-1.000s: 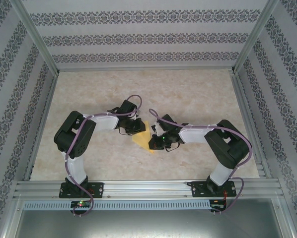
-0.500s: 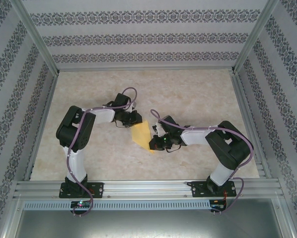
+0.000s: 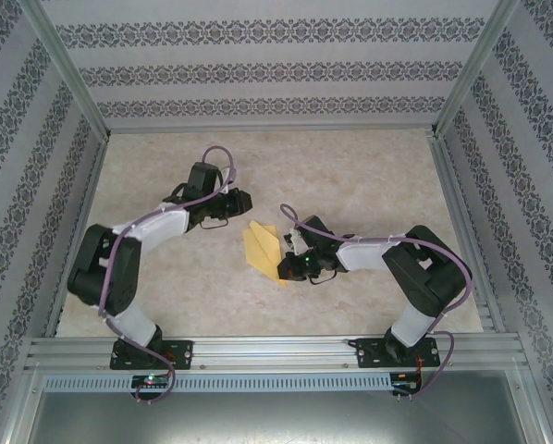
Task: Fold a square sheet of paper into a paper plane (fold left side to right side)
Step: Fourth fold the wing at the center of the table.
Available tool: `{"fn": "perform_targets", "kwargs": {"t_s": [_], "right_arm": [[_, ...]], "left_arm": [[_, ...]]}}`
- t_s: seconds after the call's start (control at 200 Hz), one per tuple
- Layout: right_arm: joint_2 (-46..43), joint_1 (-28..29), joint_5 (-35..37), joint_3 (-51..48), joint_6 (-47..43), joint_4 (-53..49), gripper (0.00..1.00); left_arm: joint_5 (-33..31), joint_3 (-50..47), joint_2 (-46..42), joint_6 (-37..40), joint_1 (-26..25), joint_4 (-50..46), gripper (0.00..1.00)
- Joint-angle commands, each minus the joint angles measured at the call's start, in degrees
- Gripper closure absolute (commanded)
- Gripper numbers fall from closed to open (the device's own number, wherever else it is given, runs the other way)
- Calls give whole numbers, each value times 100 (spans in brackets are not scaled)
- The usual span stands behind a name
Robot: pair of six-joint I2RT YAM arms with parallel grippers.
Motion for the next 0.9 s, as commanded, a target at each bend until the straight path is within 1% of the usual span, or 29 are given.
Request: {"fn": "perform_targets", "kwargs": {"t_s": [0.0, 0.125, 0.245, 0.43, 0.555, 0.899], "right_arm": [[218, -11, 343, -305, 21, -904, 100], [217, -5, 348, -279, 12, -928, 100], [233, -9, 348, -257, -13, -969, 100], [226, -9, 366, -256, -23, -1012, 100], [235, -5, 368, -257, -30, -1005, 100], [278, -3, 348, -217, -49, -1039, 100]], "left_arm": [[70, -568, -312, -208, -391, 208, 79], [170, -1016, -516, -489, -811, 566, 79], [289, -1294, -377, -848, -1067, 1147, 80], [439, -1511, 35, -1168, -1292, 1801, 83], [474, -1533, 246, -1253, -1422, 2029, 84], [636, -1456, 685, -1302, -1554, 2192, 89]]}}
